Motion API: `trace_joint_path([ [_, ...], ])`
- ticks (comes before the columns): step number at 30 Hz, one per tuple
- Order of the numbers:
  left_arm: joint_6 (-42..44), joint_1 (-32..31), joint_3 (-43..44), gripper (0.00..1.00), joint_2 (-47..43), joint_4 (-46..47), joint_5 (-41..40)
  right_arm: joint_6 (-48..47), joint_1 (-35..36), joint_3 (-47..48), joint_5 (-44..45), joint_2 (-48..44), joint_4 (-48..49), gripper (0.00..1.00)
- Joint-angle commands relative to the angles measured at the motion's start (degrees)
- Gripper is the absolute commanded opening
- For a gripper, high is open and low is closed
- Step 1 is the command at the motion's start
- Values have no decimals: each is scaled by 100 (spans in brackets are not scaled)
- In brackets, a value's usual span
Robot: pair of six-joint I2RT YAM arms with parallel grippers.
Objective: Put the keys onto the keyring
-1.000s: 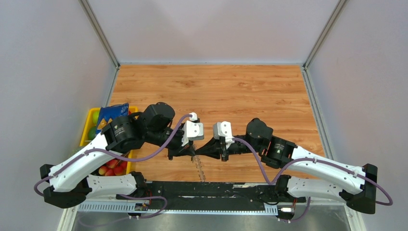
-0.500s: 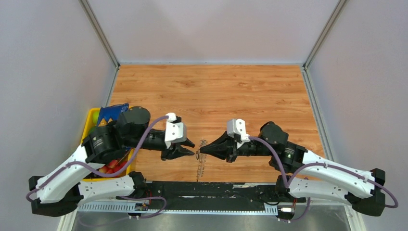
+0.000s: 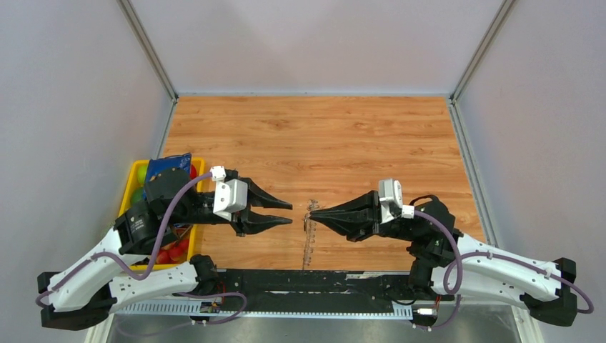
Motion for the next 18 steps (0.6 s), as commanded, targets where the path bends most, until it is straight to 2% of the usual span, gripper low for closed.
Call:
trace_joint_path([
  [1,-350,-31,-112,40,10,1029,183,94,59,-64,207,-97,1570,0],
  [18,-1023,-31,-541,41,-168,2812,-337,-620,143,-266,211,301,3913,0],
])
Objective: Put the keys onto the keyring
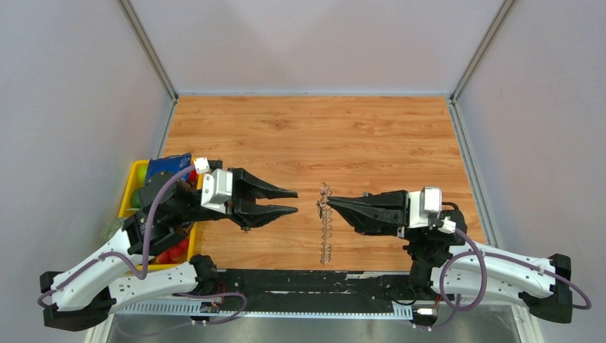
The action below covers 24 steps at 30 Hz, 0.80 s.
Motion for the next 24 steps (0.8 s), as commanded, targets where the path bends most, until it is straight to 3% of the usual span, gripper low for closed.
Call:
trace_joint_path([
  [1,-292,-31,-39,41,-73,942,-162,-213,58,-9,-79,143,1157,0],
  [24,-1067,-31,88,38,440,2022,748,-686,415,425,-204,1044,2233,0],
])
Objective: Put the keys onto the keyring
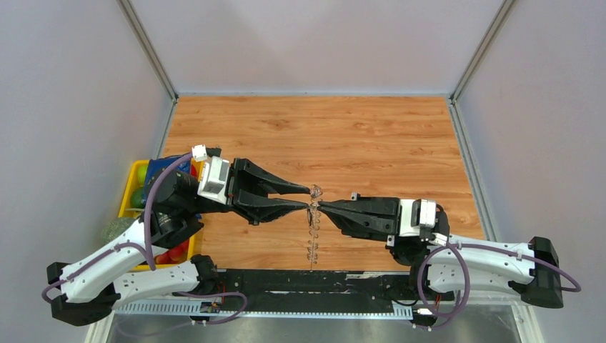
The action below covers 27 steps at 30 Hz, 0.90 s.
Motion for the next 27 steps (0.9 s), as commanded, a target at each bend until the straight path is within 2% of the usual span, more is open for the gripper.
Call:
trace_joint_path([
  [1,-222,-29,97,38,-43,355,269,-255,77,297,6,86,614,0],
  [9,-272,-29,53,37,-131,366,300,-536,114,353,185,212,657,0],
  [27,-265,-29,-75,30,-148,379,274,-529,172,469,151,410,786,0],
])
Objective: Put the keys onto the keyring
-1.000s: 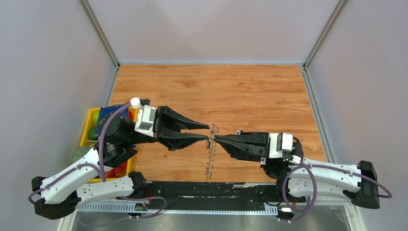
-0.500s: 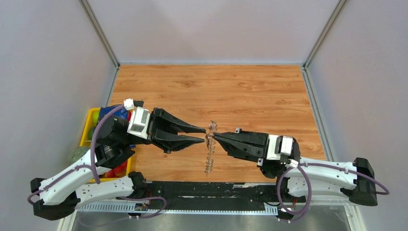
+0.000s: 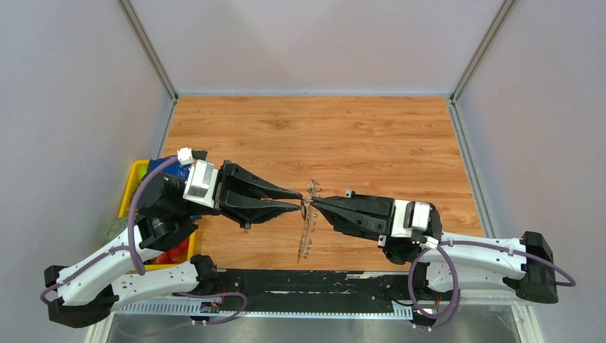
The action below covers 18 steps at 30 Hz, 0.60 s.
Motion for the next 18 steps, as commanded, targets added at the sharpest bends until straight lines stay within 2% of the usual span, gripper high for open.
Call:
trace_joint_path([
  [1,-65,-29,-77,30,5,166,60,-41,47,258,45,-50,375,0],
  [13,-74,-29,-63,31,78,194,13,-23,74,304,-18,-29,353,0],
  [18,-79,-29,-50,28,100,181,64,-24,83,332,-24,-4,351,0],
])
